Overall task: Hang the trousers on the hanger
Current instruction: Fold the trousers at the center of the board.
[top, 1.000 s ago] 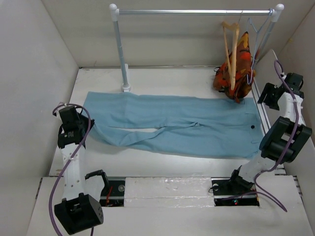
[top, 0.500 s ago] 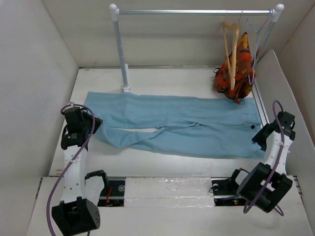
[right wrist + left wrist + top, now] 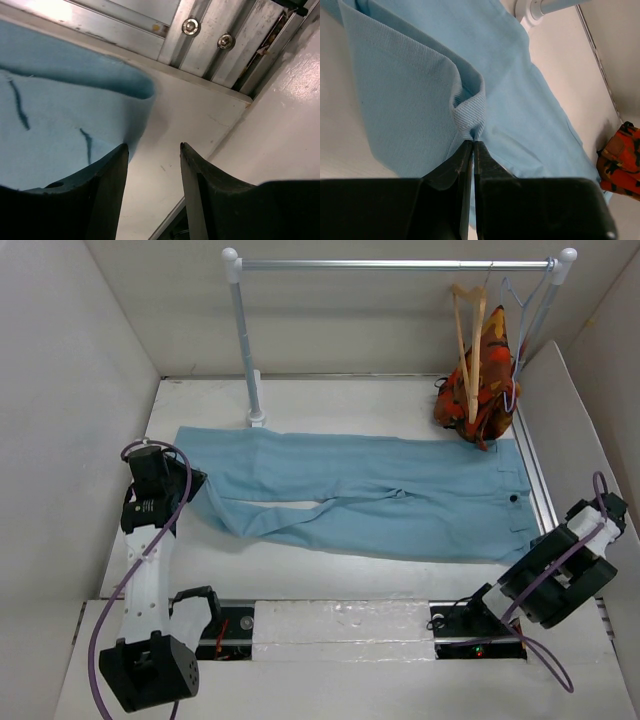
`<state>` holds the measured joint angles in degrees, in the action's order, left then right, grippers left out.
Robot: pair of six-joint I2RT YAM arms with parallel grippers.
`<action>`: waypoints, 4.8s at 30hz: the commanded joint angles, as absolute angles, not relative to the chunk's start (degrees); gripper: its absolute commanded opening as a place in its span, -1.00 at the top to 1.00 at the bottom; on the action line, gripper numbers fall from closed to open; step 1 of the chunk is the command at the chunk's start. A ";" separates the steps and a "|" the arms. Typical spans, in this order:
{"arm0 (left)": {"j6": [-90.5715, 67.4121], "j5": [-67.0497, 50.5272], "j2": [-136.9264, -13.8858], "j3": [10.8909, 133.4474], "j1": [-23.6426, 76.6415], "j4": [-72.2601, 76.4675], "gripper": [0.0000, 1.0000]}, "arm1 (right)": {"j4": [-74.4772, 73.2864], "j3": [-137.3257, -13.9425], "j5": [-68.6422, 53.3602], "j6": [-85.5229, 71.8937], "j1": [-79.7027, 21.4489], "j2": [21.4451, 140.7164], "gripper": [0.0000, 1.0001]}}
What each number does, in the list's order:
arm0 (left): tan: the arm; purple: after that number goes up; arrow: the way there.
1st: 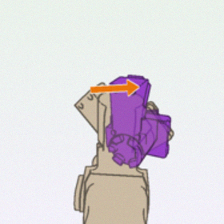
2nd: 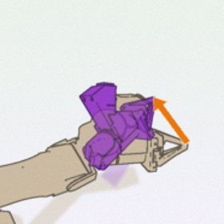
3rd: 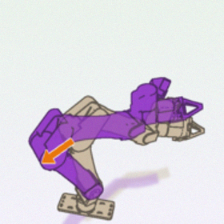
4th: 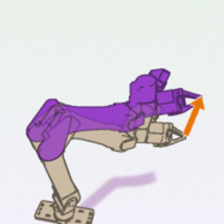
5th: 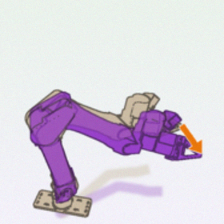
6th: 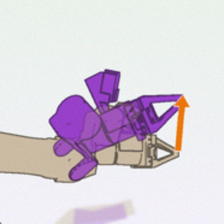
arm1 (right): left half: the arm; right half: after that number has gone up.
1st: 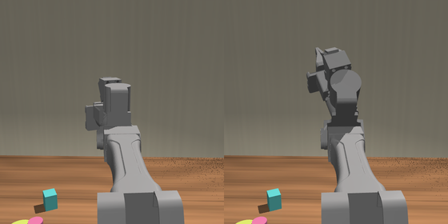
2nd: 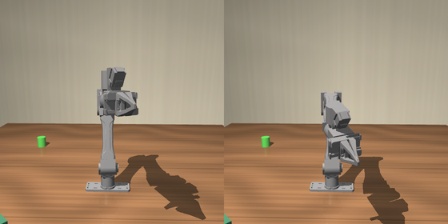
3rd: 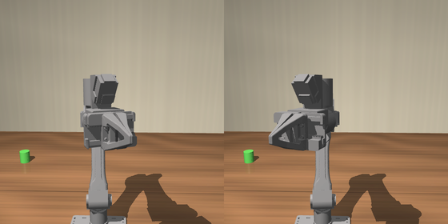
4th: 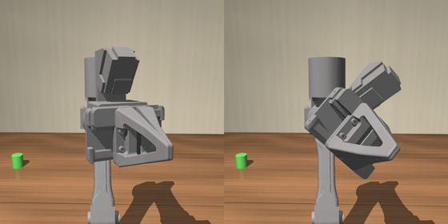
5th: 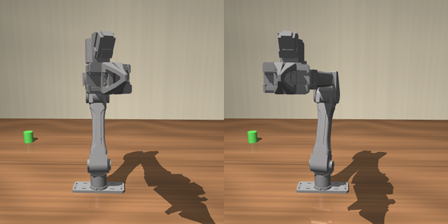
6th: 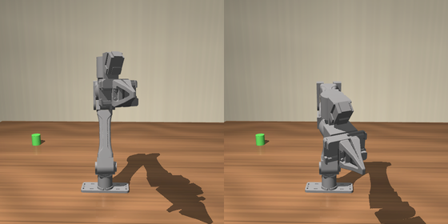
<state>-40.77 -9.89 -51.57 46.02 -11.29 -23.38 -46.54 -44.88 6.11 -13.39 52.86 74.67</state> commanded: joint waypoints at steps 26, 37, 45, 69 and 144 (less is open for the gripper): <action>-37.53 -0.88 -49.04 42.19 -13.45 -21.71 1.00 | -30.41 -43.95 4.13 -7.83 54.14 79.02 0.27; -37.88 -1.94 -50.53 42.10 -13.45 -19.25 1.00 | -29.18 -42.54 3.25 -7.82 54.14 78.65 0.00; -36.74 3.86 -54.75 43.85 -13.45 -19.16 1.00 | -29.79 -44.56 3.78 -7.30 54.14 82.54 1.00; -35.25 20.48 -94.21 82.52 -13.97 -30.94 1.00 | -43.59 -92.26 7.73 -9.32 30.50 97.80 1.00; -44.39 -6.34 -87.40 71.10 -22.68 -11.93 1.00 | -17.40 -47.46 -12.31 -5.54 5.81 75.85 0.49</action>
